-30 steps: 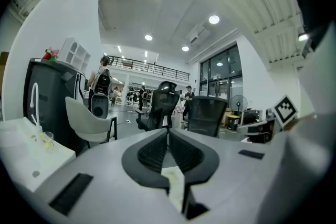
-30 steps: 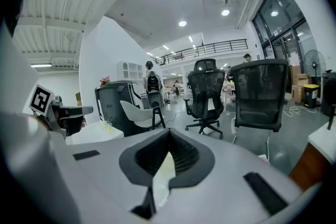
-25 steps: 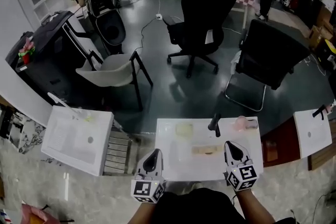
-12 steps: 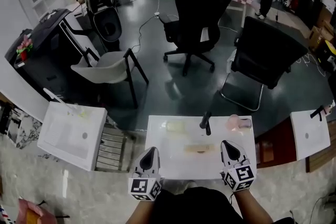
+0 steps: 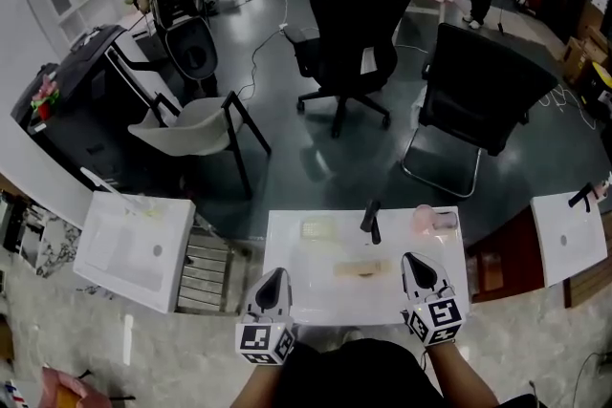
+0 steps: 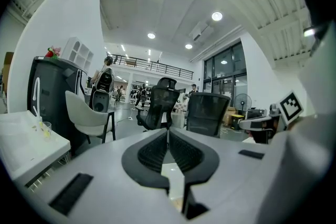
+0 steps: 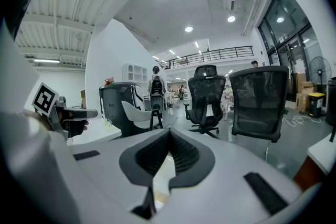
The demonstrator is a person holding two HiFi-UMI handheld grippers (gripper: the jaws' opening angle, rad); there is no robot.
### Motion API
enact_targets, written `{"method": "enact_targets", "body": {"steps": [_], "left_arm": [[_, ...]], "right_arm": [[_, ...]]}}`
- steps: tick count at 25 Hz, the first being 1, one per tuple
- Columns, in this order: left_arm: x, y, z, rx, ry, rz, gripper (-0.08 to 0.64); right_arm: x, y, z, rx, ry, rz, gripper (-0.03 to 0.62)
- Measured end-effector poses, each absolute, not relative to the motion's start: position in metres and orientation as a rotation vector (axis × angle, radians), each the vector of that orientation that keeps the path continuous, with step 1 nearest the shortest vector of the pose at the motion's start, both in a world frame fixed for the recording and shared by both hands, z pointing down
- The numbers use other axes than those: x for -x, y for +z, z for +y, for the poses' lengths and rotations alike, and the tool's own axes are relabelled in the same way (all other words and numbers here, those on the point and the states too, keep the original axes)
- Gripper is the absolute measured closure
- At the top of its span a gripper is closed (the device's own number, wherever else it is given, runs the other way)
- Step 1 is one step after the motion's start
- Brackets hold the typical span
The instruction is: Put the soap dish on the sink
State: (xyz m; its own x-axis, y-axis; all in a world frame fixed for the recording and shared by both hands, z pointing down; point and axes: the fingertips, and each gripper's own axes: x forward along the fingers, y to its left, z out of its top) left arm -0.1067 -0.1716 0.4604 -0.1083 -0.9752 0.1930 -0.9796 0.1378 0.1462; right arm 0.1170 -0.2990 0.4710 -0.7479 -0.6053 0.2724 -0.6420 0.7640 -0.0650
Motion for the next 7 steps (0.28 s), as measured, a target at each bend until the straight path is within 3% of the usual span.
{"method": "enact_targets", "body": {"steps": [7], "left_arm": [[0.1090,0.4602,-0.1801,-1.912,0.042,-2.188,0.543]], "right_arm": [[-0.1203,0.4727,-0.3059,-0.988,0.222,-2.718,0.597]]}}
